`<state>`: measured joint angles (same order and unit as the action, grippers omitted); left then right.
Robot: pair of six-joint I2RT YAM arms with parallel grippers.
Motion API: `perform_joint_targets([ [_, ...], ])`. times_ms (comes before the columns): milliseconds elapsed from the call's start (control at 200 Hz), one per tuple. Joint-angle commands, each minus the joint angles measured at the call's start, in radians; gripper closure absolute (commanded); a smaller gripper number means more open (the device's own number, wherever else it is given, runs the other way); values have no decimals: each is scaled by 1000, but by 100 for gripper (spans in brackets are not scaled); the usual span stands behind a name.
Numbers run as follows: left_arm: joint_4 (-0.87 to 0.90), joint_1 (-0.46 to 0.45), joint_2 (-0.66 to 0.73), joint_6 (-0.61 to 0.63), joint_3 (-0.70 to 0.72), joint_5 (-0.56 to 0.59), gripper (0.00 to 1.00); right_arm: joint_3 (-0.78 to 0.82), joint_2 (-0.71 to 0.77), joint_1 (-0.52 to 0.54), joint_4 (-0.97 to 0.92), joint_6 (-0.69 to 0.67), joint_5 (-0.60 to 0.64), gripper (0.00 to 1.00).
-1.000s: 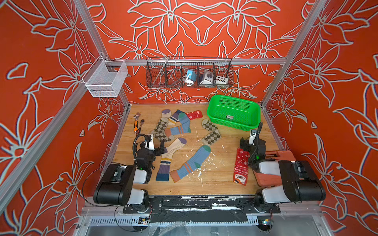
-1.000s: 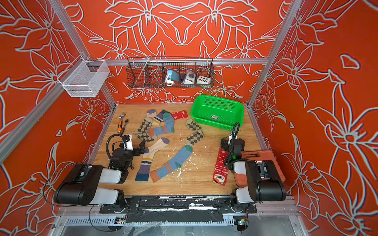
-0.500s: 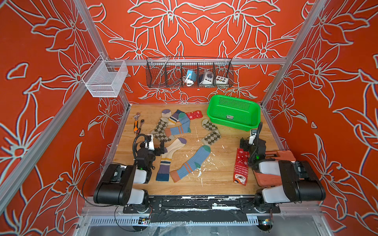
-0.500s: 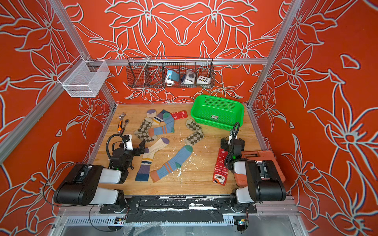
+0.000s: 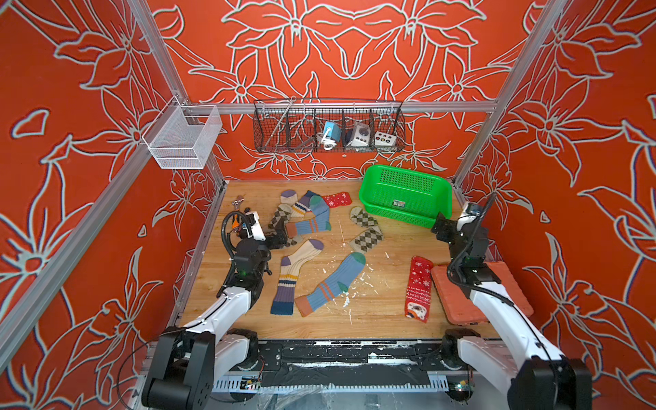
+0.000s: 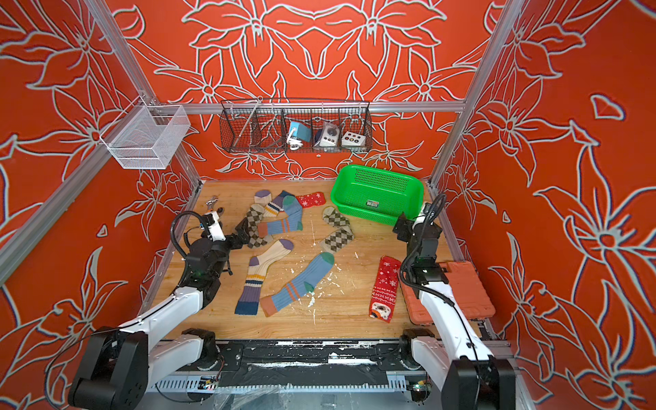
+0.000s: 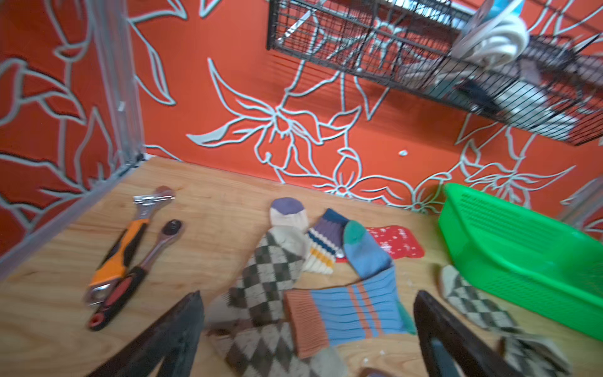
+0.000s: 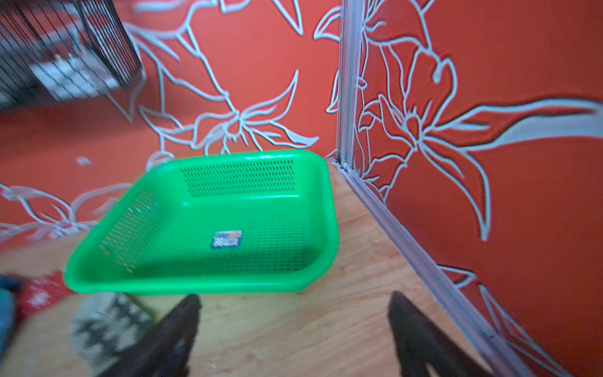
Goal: Place the socks together as a pair
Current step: Move the bin to the center of the board.
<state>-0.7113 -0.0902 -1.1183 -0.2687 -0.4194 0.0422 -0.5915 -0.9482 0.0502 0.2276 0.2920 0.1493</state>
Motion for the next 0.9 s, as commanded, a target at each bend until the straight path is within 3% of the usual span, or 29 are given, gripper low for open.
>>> perform_joint_targets([
  [0,71,2,-90,-201,-78,-150,2,-56,-69,-4,-157,75,-250,41],
  [115,-6,-32,-244,-274,-193,-303,3,-237,-263,0,-235,39,-417,39],
  [275,16,-189,-424,-244,-393,-238,16,-485,-512,21,-311,5,-480,32],
  [435,63,-277,-628,-226,-627,-244,18,-731,-722,64,-422,-31,-512,29],
  [651,198,-327,-878,-201,-958,-286,19,-915,-922,113,-526,-48,-573,30],
  [896,308,-350,-966,-180,-1090,-302,19,-1028,-1038,166,-644,-80,-628,32],
])
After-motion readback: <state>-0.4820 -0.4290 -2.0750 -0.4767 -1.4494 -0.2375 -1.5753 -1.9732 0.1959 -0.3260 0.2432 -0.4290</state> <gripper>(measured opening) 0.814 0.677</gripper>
